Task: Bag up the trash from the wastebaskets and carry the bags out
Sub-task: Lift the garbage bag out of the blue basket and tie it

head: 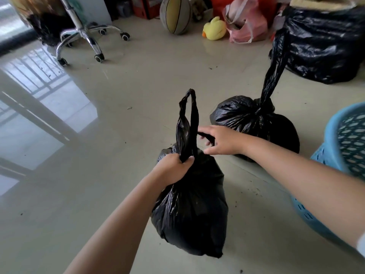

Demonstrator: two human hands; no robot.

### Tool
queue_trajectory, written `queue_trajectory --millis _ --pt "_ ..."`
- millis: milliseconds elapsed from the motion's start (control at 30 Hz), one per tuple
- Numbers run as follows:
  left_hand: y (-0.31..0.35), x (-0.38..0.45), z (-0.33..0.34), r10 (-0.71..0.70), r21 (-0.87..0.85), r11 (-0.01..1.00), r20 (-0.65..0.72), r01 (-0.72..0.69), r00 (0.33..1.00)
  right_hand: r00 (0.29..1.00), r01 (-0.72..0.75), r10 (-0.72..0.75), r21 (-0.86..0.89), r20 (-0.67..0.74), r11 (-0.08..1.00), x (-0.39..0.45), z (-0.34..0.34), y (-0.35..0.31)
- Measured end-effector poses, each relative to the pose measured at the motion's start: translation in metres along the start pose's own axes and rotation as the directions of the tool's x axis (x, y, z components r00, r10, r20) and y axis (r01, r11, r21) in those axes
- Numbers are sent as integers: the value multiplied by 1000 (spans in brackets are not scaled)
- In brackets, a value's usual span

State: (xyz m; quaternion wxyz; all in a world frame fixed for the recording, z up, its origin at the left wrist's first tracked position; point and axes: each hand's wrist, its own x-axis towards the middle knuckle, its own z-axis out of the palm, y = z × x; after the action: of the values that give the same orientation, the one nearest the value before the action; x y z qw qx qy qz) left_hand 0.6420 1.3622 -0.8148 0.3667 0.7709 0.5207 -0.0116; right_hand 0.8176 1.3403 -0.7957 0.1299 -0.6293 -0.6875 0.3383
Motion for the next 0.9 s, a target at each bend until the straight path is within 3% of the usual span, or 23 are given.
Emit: queue_trajectory --millis 100,133,200,267,300,367,433,500,567,667,800,900 --pt "-4 0 0 -83 -218 971 66 95 994 999 -22 28 -267 19 963 3 0 -4" --pt "-6 0 -2 -122 -366 920 67 138 990 999 -53 54 -233 -4 971 3 -2 -4" --pt "-11 -1 -9 -178 -698 691 85 186 980 973 -143 157 92 -172 985 4 -7 -7" --pt "-14 -2 -15 -155 -909 347 189 232 970 872 -96 286 435 -396 895 5 -13 -18" --pt "-14 -2 -17 -131 -944 195 243 265 961 839 -49 346 574 -421 817 6 -17 -27" --pt "-14 1 -20 -112 -952 -3 306 308 945 866 -7 384 759 -321 651 5 -21 -47" --pt "-14 5 -24 -129 -953 -104 295 283 947 911 -111 397 861 -111 496 2 -22 -58" --pt "-13 8 -27 -172 -964 -123 255 236 952 887 -313 450 856 108 412 -4 -19 -53" --pt "-11 9 -26 -215 -975 -82 222 209 951 818 -514 492 762 298 394 -11 -10 -40" --pt "-11 10 -18 -181 -980 -4 196 198 964 750 -642 484 675 452 364 -17 5 -18" --pt "-19 8 -13 -97 -980 169 87 103 991 796 -558 516 714 317 422 -15 9 0" --pt "-27 3 -15 -2 -903 425 63 58 998 849 -495 512 541 133 680 -16 6 5"
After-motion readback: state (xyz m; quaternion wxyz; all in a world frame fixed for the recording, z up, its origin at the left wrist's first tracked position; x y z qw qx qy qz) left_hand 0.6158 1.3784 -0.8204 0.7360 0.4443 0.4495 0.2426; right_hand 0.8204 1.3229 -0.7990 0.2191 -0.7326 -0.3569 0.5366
